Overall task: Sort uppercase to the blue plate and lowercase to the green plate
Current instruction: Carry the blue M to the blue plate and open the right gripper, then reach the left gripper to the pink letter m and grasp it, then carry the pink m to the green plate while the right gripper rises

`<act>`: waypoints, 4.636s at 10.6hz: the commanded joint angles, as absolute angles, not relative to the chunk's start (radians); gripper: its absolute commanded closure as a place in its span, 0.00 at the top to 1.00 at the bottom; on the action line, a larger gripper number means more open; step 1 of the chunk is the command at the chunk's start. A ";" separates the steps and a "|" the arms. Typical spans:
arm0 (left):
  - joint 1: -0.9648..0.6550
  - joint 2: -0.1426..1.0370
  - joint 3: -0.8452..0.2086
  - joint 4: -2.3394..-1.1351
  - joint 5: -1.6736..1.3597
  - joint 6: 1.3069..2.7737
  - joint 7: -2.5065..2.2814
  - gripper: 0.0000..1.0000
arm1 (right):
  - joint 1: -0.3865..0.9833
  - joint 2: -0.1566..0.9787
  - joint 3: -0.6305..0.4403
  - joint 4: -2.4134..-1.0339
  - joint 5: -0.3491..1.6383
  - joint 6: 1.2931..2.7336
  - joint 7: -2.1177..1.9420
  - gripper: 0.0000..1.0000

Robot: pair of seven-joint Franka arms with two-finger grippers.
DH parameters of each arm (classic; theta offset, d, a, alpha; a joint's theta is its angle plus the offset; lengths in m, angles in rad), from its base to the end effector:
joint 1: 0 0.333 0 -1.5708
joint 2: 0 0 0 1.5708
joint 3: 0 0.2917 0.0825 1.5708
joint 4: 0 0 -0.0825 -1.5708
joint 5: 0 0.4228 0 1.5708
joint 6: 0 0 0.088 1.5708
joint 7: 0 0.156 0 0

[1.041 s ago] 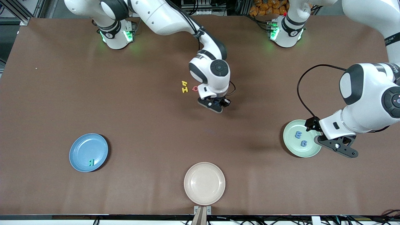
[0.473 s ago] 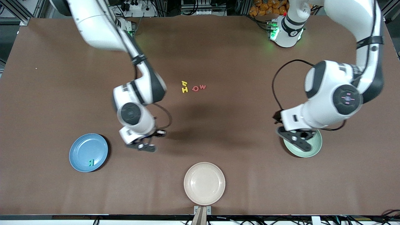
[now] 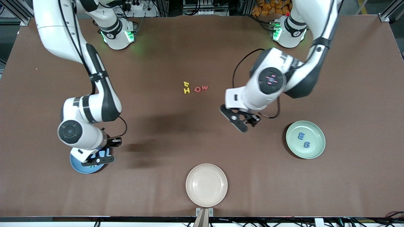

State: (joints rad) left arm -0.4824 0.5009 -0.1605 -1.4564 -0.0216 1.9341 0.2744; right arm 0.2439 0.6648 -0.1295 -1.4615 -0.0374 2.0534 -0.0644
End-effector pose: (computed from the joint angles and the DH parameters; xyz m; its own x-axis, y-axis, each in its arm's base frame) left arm 0.5819 -0.4235 0.3125 0.6292 -0.7772 0.0085 -0.7740 -0.6255 0.0981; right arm 0.7193 0.0883 0.2005 0.9735 0.2154 -0.0772 0.2229 -0.9690 0.1066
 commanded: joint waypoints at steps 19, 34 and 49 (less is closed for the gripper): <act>-0.560 0.595 -0.448 -1.931 0.356 2.473 0.236 0.83 | 0.012 0.733 -0.107 -1.497 -0.126 2.260 -0.517 1.00; -0.572 0.677 -0.469 -1.914 0.528 2.488 0.083 0.00 | 0.012 0.738 -0.106 -1.496 -0.126 2.260 -0.520 1.00; -0.164 0.363 -0.106 -1.839 0.248 2.132 0.228 0.00 | 0.580 0.657 -0.004 -1.496 -0.072 2.017 0.694 1.00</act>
